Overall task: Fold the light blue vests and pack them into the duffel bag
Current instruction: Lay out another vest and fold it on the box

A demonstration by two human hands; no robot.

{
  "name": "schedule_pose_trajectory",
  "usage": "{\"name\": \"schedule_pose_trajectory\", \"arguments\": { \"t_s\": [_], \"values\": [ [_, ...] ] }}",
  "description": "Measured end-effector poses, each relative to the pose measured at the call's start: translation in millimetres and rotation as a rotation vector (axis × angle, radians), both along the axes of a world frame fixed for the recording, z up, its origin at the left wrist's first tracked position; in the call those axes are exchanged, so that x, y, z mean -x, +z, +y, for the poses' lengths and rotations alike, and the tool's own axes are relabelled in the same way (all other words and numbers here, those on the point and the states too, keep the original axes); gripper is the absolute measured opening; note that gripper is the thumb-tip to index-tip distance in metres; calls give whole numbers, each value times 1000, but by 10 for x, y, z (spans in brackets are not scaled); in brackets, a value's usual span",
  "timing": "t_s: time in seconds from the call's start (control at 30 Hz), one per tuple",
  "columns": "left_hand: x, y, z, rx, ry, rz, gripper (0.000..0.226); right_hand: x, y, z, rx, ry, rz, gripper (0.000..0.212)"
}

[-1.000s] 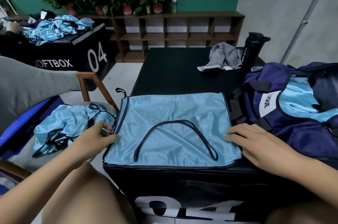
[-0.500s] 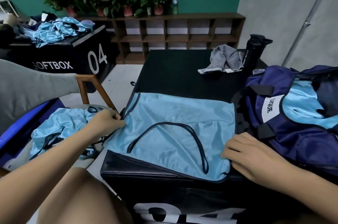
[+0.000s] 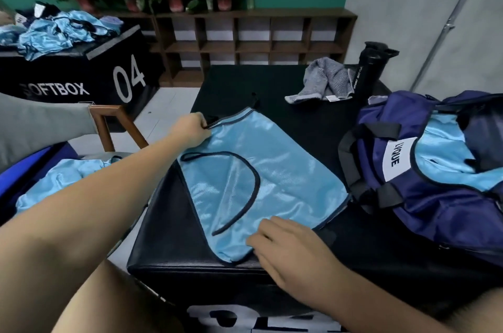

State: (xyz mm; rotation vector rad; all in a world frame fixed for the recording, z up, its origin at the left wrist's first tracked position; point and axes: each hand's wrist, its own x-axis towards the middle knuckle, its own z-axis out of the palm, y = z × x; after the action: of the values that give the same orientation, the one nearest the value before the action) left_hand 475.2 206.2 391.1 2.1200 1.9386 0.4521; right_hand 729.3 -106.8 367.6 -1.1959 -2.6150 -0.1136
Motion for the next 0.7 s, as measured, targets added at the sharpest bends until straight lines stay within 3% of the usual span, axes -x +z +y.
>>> {"name": "schedule_pose_trajectory", "arguments": {
  "t_s": [0.1,0.2,0.3,0.43,0.57,0.7],
  "values": [
    [-220,-24,178,-30,-14,16,10,330,31,2,61,-97,25,41],
    [-482,-56,302,-69,-21,92,8,683,95,-22,119,-121,-12,56],
    [-736,-64,385,-88,-72,167,10,917,168,-55,162,-121,-4,50],
    [-859,-80,410,-130,-94,204,12,801,387,-138,182,-144,208,25],
    [-698,-70,270,-224,-126,222,30,273,513,-87,171,-122,290,30],
    [-396,-61,-62,-293,-199,199,36,-250,428,-8,148,-152,225,31]
  ]
}}
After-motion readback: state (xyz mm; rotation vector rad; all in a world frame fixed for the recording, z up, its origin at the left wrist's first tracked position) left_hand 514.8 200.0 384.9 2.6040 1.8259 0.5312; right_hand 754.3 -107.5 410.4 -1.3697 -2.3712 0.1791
